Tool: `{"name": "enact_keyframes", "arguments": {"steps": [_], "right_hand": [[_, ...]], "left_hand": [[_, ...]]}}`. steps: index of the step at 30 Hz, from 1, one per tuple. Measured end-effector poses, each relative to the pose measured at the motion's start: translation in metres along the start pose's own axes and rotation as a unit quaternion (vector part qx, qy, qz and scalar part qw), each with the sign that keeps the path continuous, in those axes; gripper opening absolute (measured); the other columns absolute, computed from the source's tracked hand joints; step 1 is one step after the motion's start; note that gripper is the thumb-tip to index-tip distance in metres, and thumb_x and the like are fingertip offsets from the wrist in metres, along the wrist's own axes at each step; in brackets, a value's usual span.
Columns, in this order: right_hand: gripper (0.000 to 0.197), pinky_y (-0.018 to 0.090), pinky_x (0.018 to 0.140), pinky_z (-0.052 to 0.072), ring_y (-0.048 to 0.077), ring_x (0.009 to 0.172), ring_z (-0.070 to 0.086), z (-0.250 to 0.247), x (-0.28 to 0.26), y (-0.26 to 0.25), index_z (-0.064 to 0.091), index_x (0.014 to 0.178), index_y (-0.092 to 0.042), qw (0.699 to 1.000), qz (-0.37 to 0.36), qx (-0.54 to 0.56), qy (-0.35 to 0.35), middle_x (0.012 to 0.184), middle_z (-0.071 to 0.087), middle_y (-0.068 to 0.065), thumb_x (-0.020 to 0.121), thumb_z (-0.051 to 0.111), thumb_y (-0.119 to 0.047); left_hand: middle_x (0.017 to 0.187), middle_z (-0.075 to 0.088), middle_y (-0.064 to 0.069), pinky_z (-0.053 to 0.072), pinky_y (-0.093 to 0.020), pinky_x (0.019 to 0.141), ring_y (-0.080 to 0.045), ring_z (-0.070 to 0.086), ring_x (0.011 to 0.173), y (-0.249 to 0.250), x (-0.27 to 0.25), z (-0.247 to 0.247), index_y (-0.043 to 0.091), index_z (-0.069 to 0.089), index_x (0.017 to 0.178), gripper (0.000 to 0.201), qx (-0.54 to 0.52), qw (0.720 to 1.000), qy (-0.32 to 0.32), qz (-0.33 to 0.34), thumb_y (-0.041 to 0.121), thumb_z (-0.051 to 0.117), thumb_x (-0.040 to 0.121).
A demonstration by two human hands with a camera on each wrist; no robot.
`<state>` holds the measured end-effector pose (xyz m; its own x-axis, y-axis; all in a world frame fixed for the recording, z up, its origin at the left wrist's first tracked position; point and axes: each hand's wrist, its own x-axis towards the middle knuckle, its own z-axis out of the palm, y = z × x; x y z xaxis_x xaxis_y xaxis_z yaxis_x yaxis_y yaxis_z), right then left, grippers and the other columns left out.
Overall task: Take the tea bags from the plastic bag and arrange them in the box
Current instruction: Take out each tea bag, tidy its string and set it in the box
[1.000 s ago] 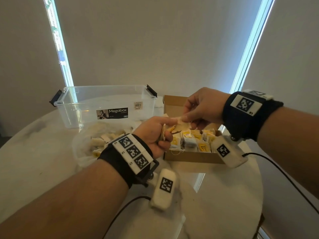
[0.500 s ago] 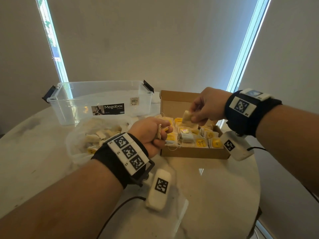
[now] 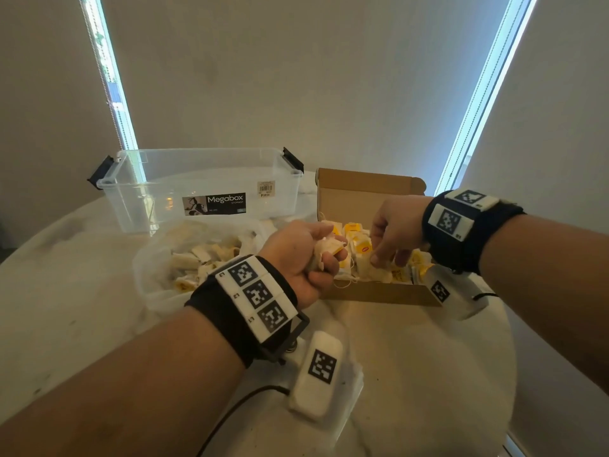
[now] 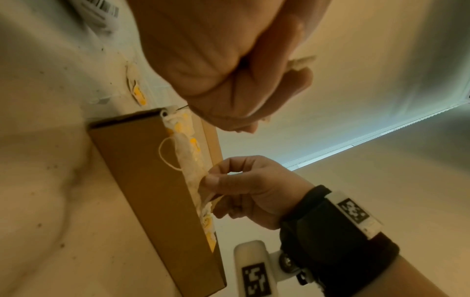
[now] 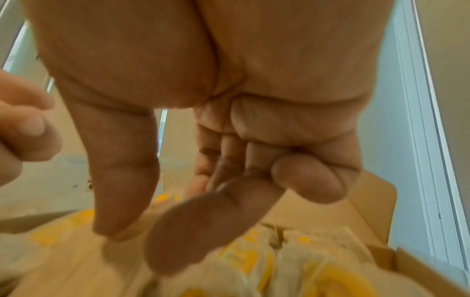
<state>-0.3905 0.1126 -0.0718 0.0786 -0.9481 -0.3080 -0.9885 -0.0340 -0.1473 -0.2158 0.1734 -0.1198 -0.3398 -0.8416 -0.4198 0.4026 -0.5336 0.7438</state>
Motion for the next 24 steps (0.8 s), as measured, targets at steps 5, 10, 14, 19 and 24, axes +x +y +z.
{"name": "enact_keyframes", "arguments": {"steps": [5, 10, 14, 19, 24], "right_hand": [[0.027, 0.028, 0.067, 0.053, 0.012, 0.068, 0.073, -0.027, -0.020, -0.005, 0.073, 0.086, -0.015, 0.986, -0.056, 0.060, 0.146, 0.078, 0.076, -0.001, 0.083, 0.077, -0.042], [0.028, 0.033, 0.066, 0.051, 0.013, 0.058, 0.067, -0.024, -0.052, -0.027, 0.074, 0.090, -0.011, 0.969, -0.112, 0.205, 0.075, 0.075, 0.076, 0.001, 0.086, 0.076, -0.039], [0.030, 0.034, 0.071, 0.049, 0.015, 0.063, 0.069, -0.015, -0.060, -0.035, 0.074, 0.094, -0.008, 0.975, -0.097, 0.199, 0.022, 0.078, 0.078, 0.001, 0.085, 0.077, -0.037], [0.015, 0.033, 0.072, 0.055, 0.007, 0.058, 0.070, -0.009, -0.058, -0.038, 0.077, 0.085, -0.015, 0.978, -0.097, 0.174, 0.056, 0.073, 0.077, -0.002, 0.078, 0.085, -0.025], [0.021, 0.028, 0.063, 0.053, 0.011, 0.058, 0.069, -0.023, -0.064, -0.032, 0.072, 0.095, -0.011, 0.967, -0.092, 0.230, 0.065, 0.076, 0.077, 0.004, 0.078, 0.084, -0.013]], "left_hand": [[0.069, 0.060, -0.011, 0.027, -0.015, 0.030, -0.011, 0.047, 0.040, 0.000, -0.001, 0.001, 0.004, 0.056, 0.107, 0.033, -0.019, 1.000, -0.018, 0.008, 0.028, 0.035, 0.100], [0.074, 0.062, -0.014, 0.027, -0.015, 0.029, -0.013, 0.047, 0.040, -0.003, -0.003, 0.008, 0.003, 0.056, 0.111, 0.037, -0.006, 0.999, -0.022, 0.035, 0.029, 0.031, 0.100], [0.081, 0.055, -0.012, 0.028, -0.017, 0.029, -0.013, 0.048, 0.041, -0.007, -0.003, 0.014, 0.007, 0.052, 0.115, 0.031, -0.029, 0.998, -0.009, 0.062, 0.026, 0.034, 0.099], [0.068, 0.050, -0.006, 0.028, -0.018, 0.029, -0.012, 0.047, 0.043, -0.007, -0.005, 0.018, 0.008, 0.051, 0.113, 0.031, -0.033, 0.997, 0.008, 0.074, 0.034, 0.037, 0.103], [0.066, 0.057, -0.004, 0.027, -0.017, 0.027, -0.008, 0.048, 0.041, -0.004, -0.006, 0.013, 0.011, 0.055, 0.111, 0.025, -0.035, 0.998, -0.023, 0.054, 0.033, 0.049, 0.100]]}}
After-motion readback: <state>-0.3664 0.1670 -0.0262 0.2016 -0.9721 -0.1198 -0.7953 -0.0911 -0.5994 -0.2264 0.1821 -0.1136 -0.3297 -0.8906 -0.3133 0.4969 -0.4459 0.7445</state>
